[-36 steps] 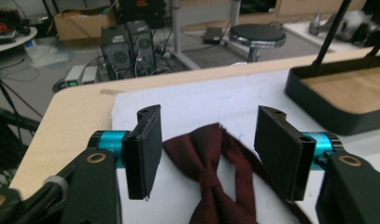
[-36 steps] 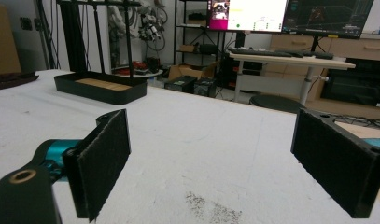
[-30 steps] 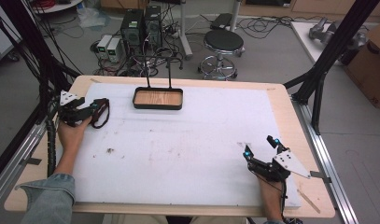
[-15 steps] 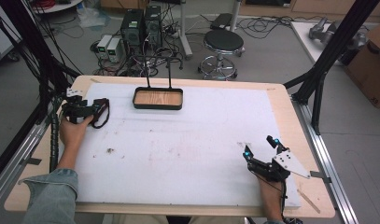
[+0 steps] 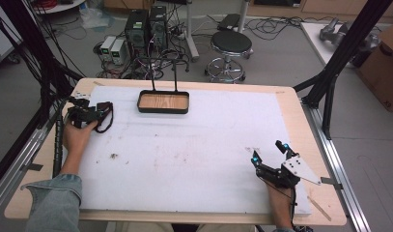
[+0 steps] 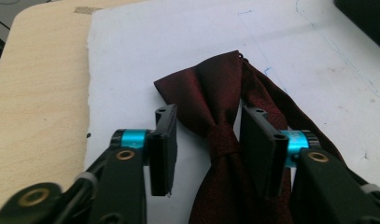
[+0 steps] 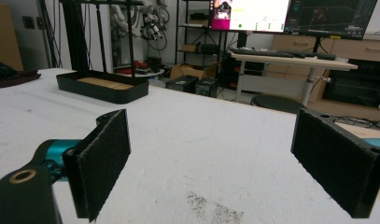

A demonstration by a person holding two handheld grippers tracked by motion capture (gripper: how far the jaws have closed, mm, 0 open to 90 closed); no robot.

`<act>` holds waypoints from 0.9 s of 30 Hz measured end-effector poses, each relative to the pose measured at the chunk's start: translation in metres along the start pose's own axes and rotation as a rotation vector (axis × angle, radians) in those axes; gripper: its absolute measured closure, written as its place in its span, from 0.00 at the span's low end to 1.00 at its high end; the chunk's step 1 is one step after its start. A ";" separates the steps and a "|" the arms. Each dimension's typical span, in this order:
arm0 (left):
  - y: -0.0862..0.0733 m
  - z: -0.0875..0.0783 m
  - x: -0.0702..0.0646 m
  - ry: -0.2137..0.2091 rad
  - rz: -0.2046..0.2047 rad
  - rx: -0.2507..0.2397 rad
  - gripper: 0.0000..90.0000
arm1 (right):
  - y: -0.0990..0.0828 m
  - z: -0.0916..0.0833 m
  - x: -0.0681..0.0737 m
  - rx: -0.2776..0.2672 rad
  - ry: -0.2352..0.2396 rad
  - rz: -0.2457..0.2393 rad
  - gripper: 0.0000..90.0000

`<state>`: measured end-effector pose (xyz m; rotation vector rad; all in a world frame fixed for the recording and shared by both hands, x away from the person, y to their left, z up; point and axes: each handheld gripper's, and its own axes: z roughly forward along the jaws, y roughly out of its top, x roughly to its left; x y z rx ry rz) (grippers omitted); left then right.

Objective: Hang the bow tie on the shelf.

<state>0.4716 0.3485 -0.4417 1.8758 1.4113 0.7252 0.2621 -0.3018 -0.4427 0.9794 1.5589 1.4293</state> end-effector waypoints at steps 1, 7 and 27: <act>0.000 0.000 0.000 -0.004 0.001 0.006 0.71 | 0.000 0.000 0.000 0.001 -0.001 0.000 0.12; -0.001 0.000 0.000 -0.025 0.008 0.017 0.84 | 0.000 0.000 0.000 0.002 0.000 0.001 0.12; 0.020 -0.036 -0.003 -0.187 -0.054 -0.212 0.84 | 0.000 0.000 0.000 0.003 0.002 0.002 0.12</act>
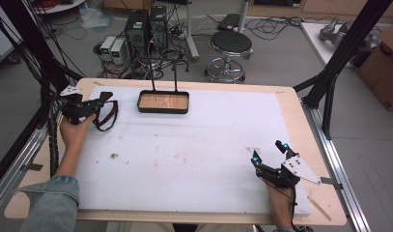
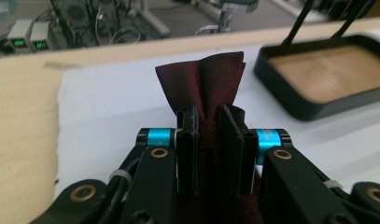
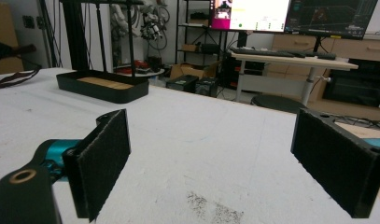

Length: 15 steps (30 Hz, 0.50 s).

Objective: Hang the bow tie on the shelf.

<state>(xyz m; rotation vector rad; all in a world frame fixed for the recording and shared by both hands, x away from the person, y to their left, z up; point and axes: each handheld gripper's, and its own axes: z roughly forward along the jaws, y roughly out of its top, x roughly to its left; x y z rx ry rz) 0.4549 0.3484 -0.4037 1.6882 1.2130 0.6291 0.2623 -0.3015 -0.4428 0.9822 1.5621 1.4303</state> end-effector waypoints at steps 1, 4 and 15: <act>0.003 -0.002 -0.002 -0.010 -0.002 -0.012 0.84 | 0.000 0.000 0.000 0.000 0.000 0.000 0.12; 0.010 -0.005 -0.006 -0.035 -0.013 -0.052 0.85 | 0.000 0.000 0.000 0.000 -0.003 -0.001 0.12; 0.035 -0.011 -0.027 -0.105 0.008 -0.133 0.84 | 0.000 0.000 0.000 -0.001 0.000 -0.003 0.12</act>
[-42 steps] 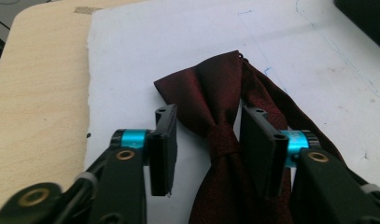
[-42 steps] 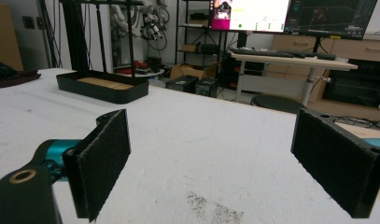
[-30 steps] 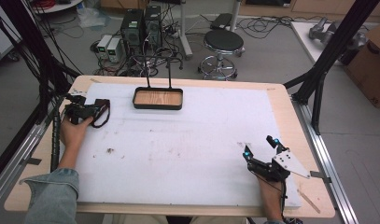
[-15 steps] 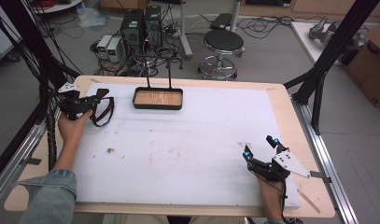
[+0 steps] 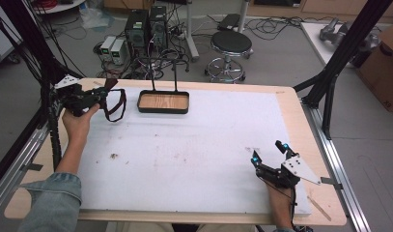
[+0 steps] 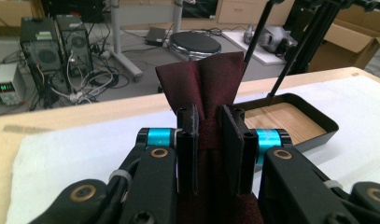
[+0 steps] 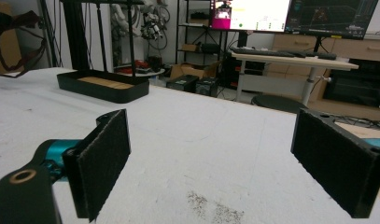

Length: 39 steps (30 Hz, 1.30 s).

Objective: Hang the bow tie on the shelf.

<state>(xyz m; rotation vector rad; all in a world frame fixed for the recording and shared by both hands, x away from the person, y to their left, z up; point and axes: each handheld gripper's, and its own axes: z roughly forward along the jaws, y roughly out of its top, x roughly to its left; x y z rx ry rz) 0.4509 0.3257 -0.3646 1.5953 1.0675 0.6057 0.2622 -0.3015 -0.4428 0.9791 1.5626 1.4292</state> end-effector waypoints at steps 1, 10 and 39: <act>0.002 0.001 -0.002 -0.008 0.003 -0.004 0.84 | 0.000 0.000 0.000 0.000 0.000 -0.001 0.12; 0.021 0.003 -0.018 -0.056 0.059 -0.032 0.84 | 0.000 0.000 0.000 -0.002 0.003 -0.002 0.12; 0.058 0.013 -0.048 -0.145 0.120 -0.096 0.84 | 0.000 0.001 0.001 0.007 0.006 -0.013 0.12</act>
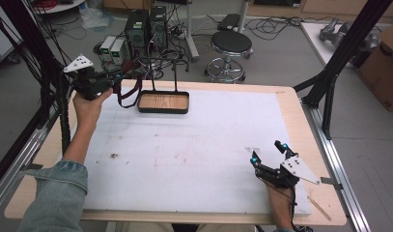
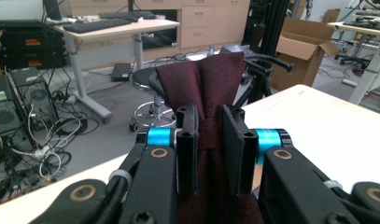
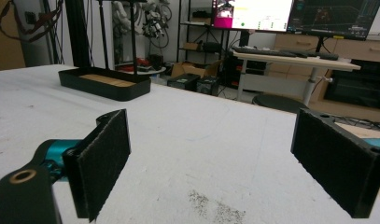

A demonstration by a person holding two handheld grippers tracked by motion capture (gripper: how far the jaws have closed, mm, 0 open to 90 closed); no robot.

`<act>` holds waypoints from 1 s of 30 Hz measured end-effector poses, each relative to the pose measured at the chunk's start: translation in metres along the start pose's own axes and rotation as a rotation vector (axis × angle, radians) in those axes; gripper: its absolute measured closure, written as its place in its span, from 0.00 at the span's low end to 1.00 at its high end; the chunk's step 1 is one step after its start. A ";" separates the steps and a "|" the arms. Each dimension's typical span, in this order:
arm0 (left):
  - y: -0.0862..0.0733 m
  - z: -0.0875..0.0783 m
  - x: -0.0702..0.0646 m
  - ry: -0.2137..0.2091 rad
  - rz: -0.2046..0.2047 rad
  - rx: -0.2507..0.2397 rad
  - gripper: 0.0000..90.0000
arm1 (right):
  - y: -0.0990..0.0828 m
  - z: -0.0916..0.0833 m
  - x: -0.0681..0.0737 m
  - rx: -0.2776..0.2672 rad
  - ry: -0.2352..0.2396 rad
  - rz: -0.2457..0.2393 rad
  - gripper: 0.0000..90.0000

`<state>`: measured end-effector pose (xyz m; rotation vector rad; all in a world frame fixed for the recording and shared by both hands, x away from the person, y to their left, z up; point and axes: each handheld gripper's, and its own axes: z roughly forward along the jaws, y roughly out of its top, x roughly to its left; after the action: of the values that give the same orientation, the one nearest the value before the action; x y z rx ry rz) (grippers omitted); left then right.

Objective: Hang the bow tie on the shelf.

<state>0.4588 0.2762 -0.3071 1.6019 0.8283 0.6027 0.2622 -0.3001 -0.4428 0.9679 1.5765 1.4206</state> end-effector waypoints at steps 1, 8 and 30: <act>0.002 0.002 0.000 0.001 0.000 0.000 0.84 | 0.000 0.000 0.000 -0.001 0.000 -0.003 0.12; 0.013 0.012 0.005 0.017 -0.013 -0.009 0.84 | 0.000 0.000 0.000 -0.003 0.000 -0.002 0.12; -0.008 0.045 0.033 0.119 -0.079 0.085 0.84 | 0.000 0.000 0.001 0.001 0.004 -0.006 0.12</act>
<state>0.5116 0.2749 -0.3257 1.6141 1.0125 0.6173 0.2623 -0.2995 -0.4429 0.9612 1.5817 1.4186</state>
